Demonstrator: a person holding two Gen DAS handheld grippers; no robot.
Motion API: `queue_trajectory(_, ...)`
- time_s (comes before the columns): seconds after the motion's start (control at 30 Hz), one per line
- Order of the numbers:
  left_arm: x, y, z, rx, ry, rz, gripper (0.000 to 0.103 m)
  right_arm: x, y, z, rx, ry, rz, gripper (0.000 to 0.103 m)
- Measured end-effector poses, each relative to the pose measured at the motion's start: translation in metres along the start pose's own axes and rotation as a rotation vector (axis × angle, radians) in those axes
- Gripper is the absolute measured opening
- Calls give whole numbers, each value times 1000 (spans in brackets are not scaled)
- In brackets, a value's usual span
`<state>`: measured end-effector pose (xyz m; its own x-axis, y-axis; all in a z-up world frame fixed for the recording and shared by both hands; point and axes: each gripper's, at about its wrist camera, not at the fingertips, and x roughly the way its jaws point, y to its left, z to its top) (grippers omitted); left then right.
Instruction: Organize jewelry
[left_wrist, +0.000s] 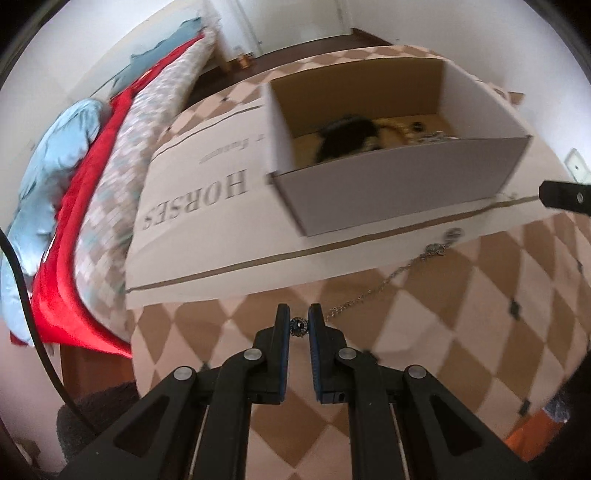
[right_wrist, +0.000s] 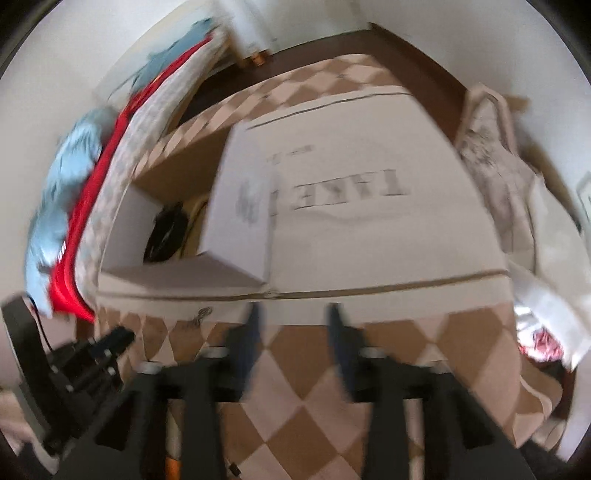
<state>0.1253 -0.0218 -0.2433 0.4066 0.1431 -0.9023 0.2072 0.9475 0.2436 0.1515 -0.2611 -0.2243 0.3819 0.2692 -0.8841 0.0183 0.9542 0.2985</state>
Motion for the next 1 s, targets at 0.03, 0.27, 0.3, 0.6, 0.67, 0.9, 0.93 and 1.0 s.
queue_trajectory(0.03,1,4,-1,-10,4,2,7,3,6,0,-21,-2,-11,56)
queue_trajectory(0.27,1,14,0,-27,2,-4,7,28,27,4,-78,3,-47,56)
queue_trajectory(0.3,1,14,0,-27,1,-5,7,31,29,4,-83,3,-49,56)
queue_trajectory(0.6,-12,11,6,-26,-22,-28,7,36,32,-5,-106,-16,-49,4)
queue_trajectory(0.67,-20,10,9,-28,-31,-44,7,26,28,-5,-86,-36,-31,3)
queue_trajectory(0.9,-56,8,19,-32,-76,-156,7,-9,21,-5,-46,-95,7,3)
queue_trajectory(0.93,-61,8,21,-29,-85,-161,7,-11,20,-5,-42,-99,9,3)
queue_trajectory(1.0,-73,8,25,-30,-107,-177,7,-15,17,-5,-30,-110,10,3)
